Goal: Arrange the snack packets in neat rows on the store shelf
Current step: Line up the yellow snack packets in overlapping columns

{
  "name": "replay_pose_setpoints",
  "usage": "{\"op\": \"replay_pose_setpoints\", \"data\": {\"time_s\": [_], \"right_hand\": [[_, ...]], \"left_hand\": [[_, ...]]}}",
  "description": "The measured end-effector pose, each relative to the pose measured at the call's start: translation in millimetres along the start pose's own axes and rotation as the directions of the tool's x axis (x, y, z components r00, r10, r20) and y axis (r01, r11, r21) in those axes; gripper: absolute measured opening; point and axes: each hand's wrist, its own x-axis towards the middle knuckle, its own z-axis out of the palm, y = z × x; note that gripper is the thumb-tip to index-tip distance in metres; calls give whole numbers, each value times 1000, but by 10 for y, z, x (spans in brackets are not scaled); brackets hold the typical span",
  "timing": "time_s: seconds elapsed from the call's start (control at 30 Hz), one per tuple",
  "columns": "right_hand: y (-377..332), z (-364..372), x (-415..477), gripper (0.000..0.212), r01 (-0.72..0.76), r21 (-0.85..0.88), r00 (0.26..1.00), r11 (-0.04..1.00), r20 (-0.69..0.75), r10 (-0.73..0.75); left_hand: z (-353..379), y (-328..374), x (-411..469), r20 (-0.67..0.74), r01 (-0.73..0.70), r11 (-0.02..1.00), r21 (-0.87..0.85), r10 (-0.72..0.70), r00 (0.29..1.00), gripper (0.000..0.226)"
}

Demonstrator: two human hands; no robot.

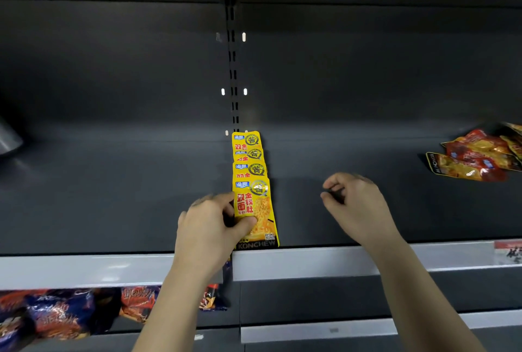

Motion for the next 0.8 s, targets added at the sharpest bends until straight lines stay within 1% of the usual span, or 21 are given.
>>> {"op": "replay_pose_setpoints", "data": {"time_s": [0.1, 0.2, 0.27, 0.43, 0.53, 0.6, 0.7, 0.73, 0.8], "right_hand": [[2, 3, -14, 8, 11, -23, 1000, 1000, -9, -11], [-12, 7, -31, 9, 28, -66, 1000, 997, 1, -28], [-23, 4, -48, 11, 38, -101, 999, 994, 14, -36], [-65, -17, -96, 14, 49, -124, 999, 991, 19, -47], [-54, -59, -79, 15, 57, -82, 998, 995, 19, -56], [11, -122, -64, 17, 63, -56, 998, 996, 27, -61], [259, -304, -30, 19, 67, -38, 998, 997, 9, -67], [382, -392, -13, 20, 63, -33, 998, 997, 1, -63], [679, -604, 17, 20, 61, -39, 998, 997, -10, -61]], "left_hand": [[-14, 11, 7, 36, 30, 999, 21, -31, 999, 37], [-3, 8, 21, 46, 52, 992, 111, -57, 997, 66], [9, 18, 13, 42, 57, 983, 174, -66, 997, 77], [-6, 90, 2, 47, 16, 982, 190, -25, 999, 75], [-15, 184, 10, 42, -15, 978, 210, 6, 999, 84], [19, 297, 5, 3, -43, 979, 199, 43, 999, 88], [218, 578, 39, -102, -132, 964, 229, 159, 982, 81], [334, 705, 66, -106, -176, 948, 267, 210, 972, 76], [632, 998, 133, -51, -280, 902, 329, 313, 948, 67]]}}
